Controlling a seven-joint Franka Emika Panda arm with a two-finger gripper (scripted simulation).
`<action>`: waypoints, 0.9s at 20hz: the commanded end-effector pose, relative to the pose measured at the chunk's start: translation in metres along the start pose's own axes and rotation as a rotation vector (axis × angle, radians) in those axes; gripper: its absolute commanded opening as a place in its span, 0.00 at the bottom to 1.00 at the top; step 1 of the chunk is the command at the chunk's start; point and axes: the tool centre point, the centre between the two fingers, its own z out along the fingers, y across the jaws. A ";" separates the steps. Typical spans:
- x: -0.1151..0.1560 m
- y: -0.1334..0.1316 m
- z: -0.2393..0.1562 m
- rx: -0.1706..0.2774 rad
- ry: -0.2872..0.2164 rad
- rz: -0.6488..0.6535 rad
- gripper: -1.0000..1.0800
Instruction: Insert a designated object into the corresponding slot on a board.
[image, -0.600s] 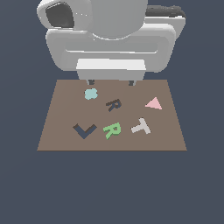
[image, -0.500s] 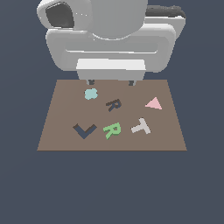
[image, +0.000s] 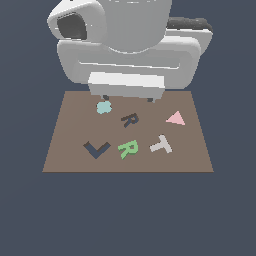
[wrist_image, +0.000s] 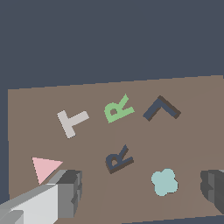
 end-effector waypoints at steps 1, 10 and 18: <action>0.001 -0.001 0.004 -0.001 -0.002 0.032 0.96; 0.010 -0.008 0.030 -0.007 -0.011 0.228 0.96; 0.023 -0.013 0.067 -0.015 -0.025 0.507 0.96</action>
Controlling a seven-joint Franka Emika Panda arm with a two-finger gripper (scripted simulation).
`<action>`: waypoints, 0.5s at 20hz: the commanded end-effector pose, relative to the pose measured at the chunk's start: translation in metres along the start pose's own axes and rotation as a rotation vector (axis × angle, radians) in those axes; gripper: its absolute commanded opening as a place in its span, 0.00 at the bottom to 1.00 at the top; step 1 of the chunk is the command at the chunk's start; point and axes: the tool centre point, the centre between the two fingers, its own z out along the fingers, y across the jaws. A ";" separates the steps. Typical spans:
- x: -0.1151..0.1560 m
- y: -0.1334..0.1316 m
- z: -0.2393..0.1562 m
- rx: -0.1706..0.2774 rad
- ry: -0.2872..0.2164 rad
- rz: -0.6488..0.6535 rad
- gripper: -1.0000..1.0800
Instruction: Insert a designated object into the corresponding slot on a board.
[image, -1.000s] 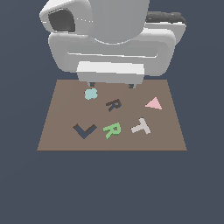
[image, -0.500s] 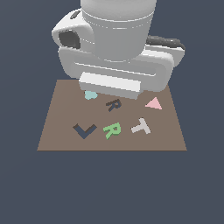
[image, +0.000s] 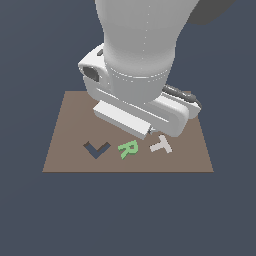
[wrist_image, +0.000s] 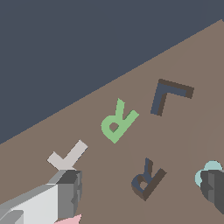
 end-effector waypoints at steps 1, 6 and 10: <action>0.004 -0.003 0.013 -0.003 -0.005 0.099 0.96; 0.013 -0.009 0.038 -0.008 -0.014 0.287 0.96; 0.019 -0.011 0.054 -0.011 -0.021 0.414 0.96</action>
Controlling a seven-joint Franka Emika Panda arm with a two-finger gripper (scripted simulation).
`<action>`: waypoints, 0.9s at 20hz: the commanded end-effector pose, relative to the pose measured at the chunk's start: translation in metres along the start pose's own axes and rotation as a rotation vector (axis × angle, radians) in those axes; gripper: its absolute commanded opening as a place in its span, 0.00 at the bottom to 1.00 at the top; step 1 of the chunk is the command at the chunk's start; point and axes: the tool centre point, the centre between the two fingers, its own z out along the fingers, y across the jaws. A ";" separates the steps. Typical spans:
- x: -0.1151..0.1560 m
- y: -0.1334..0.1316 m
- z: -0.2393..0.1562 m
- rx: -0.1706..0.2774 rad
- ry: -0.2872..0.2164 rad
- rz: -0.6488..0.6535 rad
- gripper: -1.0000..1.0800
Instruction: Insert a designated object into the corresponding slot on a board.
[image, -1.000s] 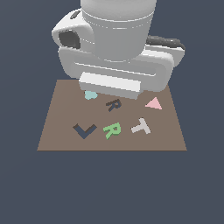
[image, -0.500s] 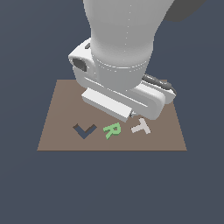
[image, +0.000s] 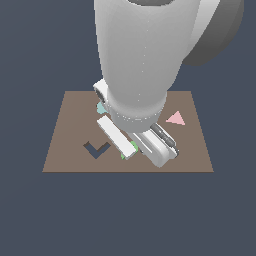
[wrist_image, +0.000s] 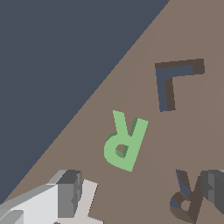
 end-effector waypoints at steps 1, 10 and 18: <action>0.004 -0.003 0.010 -0.001 -0.004 0.078 0.96; 0.013 -0.008 0.034 -0.005 -0.014 0.266 0.96; 0.016 -0.009 0.042 -0.006 -0.018 0.328 0.96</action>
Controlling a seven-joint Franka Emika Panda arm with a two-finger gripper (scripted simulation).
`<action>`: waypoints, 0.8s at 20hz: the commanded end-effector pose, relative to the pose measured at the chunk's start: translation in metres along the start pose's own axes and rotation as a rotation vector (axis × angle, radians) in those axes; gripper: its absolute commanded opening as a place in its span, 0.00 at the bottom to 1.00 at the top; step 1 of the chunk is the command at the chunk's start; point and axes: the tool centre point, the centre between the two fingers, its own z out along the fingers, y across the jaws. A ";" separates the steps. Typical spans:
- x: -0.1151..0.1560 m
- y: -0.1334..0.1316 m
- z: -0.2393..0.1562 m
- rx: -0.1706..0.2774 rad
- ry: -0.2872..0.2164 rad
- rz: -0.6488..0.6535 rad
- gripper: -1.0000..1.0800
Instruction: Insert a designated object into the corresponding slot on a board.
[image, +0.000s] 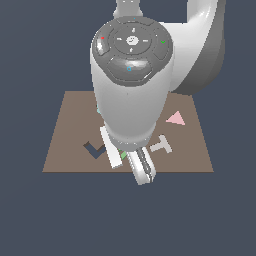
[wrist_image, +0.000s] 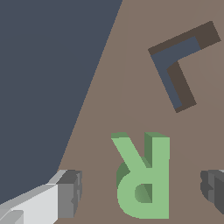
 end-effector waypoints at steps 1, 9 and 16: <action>0.000 0.000 0.001 0.000 0.000 0.008 0.96; 0.000 0.000 0.017 0.000 -0.001 0.007 0.96; 0.000 0.000 0.021 0.001 -0.001 0.008 0.00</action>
